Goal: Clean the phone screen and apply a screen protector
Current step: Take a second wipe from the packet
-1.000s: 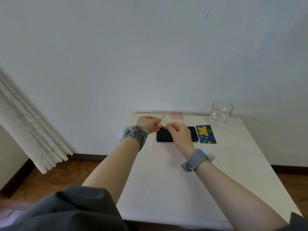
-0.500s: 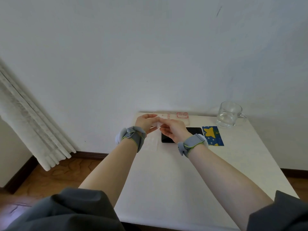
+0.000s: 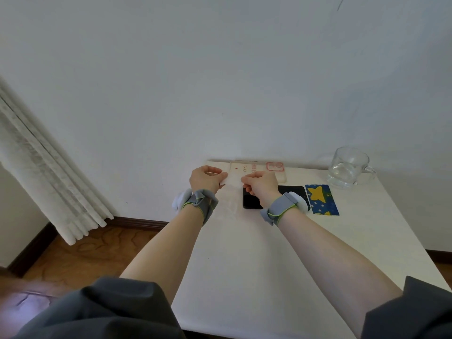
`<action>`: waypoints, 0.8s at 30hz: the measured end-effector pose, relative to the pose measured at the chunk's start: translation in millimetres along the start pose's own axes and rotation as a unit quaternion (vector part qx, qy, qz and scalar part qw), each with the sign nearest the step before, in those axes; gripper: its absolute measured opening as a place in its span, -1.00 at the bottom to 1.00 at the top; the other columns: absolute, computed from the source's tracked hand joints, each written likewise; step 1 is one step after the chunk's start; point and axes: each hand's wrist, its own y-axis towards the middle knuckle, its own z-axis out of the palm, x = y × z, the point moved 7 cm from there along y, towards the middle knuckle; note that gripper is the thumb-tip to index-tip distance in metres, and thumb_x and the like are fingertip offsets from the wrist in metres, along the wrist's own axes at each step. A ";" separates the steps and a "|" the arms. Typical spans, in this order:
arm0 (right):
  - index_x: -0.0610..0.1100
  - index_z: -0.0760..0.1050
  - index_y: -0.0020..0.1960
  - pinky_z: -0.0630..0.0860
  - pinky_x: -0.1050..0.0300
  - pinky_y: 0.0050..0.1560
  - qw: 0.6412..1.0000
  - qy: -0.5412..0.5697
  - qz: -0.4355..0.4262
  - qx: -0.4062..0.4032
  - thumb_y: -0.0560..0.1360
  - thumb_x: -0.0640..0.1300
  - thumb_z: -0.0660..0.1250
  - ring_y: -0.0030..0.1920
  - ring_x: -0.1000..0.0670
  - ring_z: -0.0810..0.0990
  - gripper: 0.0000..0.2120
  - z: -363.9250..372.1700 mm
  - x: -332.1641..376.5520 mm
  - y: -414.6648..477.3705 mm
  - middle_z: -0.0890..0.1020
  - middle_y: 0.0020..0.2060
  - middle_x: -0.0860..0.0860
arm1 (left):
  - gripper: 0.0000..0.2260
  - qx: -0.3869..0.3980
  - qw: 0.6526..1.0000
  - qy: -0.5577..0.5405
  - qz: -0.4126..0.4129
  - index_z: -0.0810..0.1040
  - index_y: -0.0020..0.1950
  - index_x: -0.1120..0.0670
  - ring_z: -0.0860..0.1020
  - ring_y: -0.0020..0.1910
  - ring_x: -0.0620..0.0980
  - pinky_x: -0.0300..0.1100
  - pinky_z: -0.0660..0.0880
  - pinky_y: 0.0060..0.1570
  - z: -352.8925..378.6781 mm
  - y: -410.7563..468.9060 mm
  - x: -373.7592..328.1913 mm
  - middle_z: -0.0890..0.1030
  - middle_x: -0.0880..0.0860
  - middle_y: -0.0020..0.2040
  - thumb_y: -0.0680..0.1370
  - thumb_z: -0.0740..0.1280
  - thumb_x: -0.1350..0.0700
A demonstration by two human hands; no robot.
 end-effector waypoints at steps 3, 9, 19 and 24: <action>-0.22 0.59 -0.22 0.49 0.21 -0.26 0.991 -0.114 -0.066 -0.027 0.45 -0.28 0.36 -0.38 0.04 0.54 -0.91 0.7 9.7 0.7 0.60 -0.38 -0.07 | -0.93 0.000 0.997 0.082 0.007 0.62 -0.15 0.11 0.56 -0.34 0.01 -0.15 0.61 -0.12 -1.6 7.5 3.5 0.62 0.04 -0.31 0.41 0.46 0.22; -0.16 0.63 -0.10 0.52 0.11 -0.15 0.945 -0.304 -0.117 -0.034 0.47 -0.22 0.30 -0.07 -0.10 0.62 -0.87 14.9 13.7 4.5 0.67 -0.10 -0.07 | -0.89 0.030 0.981 0.189 0.033 0.62 -0.11 0.08 0.59 -0.23 0.03 -0.18 0.56 -0.09 -0.1 13.4 6.2 0.66 0.06 -0.18 0.42 0.39 0.25; -0.08 0.44 0.07 0.28 0.05 0.05 0.836 -0.476 -0.264 -0.068 0.44 -0.30 0.25 0.09 -0.12 0.46 -0.76 31.5 21.0 1.3 0.56 0.00 -0.02 | -0.83 0.045 0.914 0.368 0.167 0.51 -0.01 0.06 0.51 -0.08 0.01 -0.16 0.42 -0.10 8.6 13.1 1.1 0.51 -0.01 0.05 0.44 0.41 0.21; -0.01 0.55 0.05 0.18 0.01 0.11 0.818 -0.512 -0.262 -0.015 0.53 -0.23 0.19 0.23 -0.09 0.36 -0.78 34.7 10.0 1.5 0.49 0.09 0.00 | -0.87 0.036 0.828 0.510 0.230 0.61 0.01 -0.06 0.42 0.11 0.02 -0.17 0.27 0.08 14.9 9.0 -1.0 0.47 0.01 0.10 0.55 0.28 0.04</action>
